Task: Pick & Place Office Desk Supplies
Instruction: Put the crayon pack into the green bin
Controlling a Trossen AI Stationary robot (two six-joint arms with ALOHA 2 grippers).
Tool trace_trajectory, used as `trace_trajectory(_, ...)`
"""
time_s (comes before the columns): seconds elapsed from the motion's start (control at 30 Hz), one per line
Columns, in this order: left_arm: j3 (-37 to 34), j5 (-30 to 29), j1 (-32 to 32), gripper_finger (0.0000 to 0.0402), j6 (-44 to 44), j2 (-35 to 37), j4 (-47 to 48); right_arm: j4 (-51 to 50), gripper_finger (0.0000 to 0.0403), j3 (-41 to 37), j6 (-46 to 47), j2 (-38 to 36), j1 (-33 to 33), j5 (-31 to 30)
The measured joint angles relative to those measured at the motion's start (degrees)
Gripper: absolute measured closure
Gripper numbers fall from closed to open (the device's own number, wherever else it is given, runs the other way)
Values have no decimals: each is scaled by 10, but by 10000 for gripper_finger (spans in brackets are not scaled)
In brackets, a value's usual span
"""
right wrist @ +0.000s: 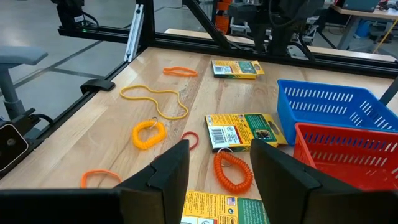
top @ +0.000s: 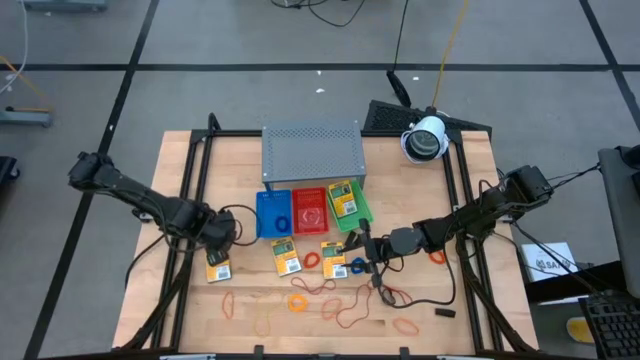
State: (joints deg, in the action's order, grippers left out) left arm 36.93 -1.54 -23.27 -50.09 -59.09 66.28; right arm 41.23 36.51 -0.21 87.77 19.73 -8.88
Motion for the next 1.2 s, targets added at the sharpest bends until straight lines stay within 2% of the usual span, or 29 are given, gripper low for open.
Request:
trace_trajectory(0.17,0,0,-18,209,-15,-27,0,0,243,0,0,0,0,0)
trace_trajectory(0.47,-1,0,-24,235,-25,-93,-2,1,243,0,0,0,0,0)
trace_trajectory(0.63,-1,-6,-23,232,-31,-123,-4,1,243,0,0,0,0,0)
trace_trajectory(0.87,-1,-14,-11,223,-35,-143,-4,1,243,0,0,0,0,0)
trace_trajectory(1.2,-1,-1,2,240,-22,-145,-3,1,243,0,0,0,0,0)
